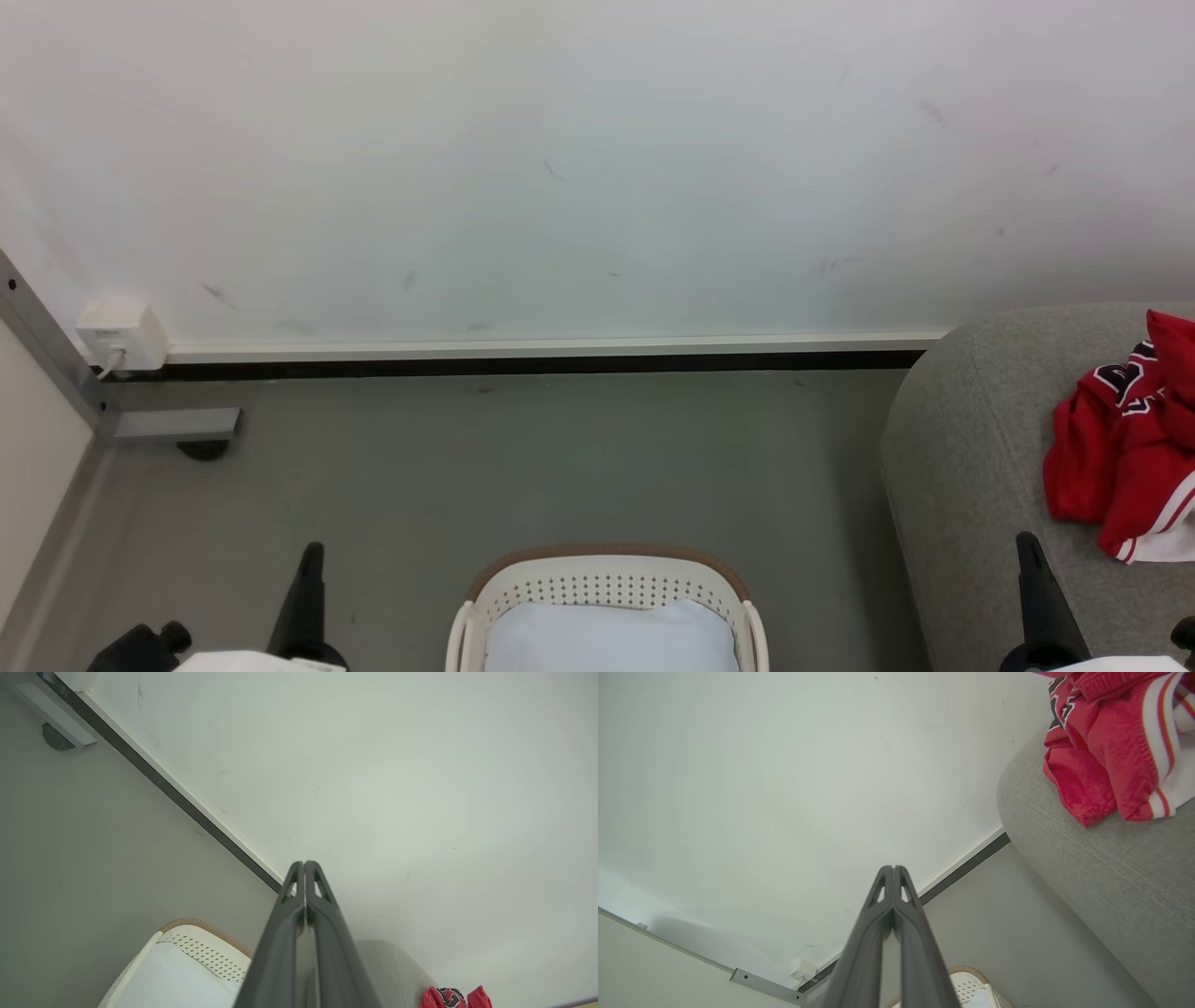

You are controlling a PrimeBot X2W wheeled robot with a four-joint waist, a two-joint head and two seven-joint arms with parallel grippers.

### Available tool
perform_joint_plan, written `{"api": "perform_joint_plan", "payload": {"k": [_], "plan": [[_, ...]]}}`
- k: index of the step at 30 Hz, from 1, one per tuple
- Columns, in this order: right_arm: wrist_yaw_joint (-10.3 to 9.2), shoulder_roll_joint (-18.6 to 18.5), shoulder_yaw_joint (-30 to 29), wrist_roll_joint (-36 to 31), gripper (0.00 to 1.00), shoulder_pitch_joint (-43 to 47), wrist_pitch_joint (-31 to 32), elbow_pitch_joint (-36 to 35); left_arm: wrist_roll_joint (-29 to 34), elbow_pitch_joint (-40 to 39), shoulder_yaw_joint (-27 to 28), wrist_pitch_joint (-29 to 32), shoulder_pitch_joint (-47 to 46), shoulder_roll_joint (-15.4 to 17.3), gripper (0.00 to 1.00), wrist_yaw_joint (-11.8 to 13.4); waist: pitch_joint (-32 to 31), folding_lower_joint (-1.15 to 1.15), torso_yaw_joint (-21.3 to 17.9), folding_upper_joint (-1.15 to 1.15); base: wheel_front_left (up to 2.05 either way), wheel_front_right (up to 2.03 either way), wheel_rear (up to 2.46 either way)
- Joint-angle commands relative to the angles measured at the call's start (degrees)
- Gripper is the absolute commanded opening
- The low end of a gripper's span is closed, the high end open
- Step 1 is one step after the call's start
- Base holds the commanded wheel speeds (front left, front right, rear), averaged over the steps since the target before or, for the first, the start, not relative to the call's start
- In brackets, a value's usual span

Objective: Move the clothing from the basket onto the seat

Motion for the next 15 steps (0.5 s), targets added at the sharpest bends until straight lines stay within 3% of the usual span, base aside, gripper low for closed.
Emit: {"api": "perform_joint_plan", "payload": {"k": [1,15], "plan": [[-0.04,-0.6,-0.4,1.8,0.0,-1.3,0.4,-0.4,-2.4,-0.9,0.5,0.5,-1.3,0.2,0.0,-0.1,0.0,0.0,0.0,0.0,0.0,0.0,0.0],[-0.05,-0.7,-1.7,9.9,0.0,-2.2,2.6,-0.1,-10.6,-1.1,1.4,2.8,-1.9,0.0,0.0,-0.1,0.3,0.0,-0.2,0.0,0.0,0.0,0.0]]}}
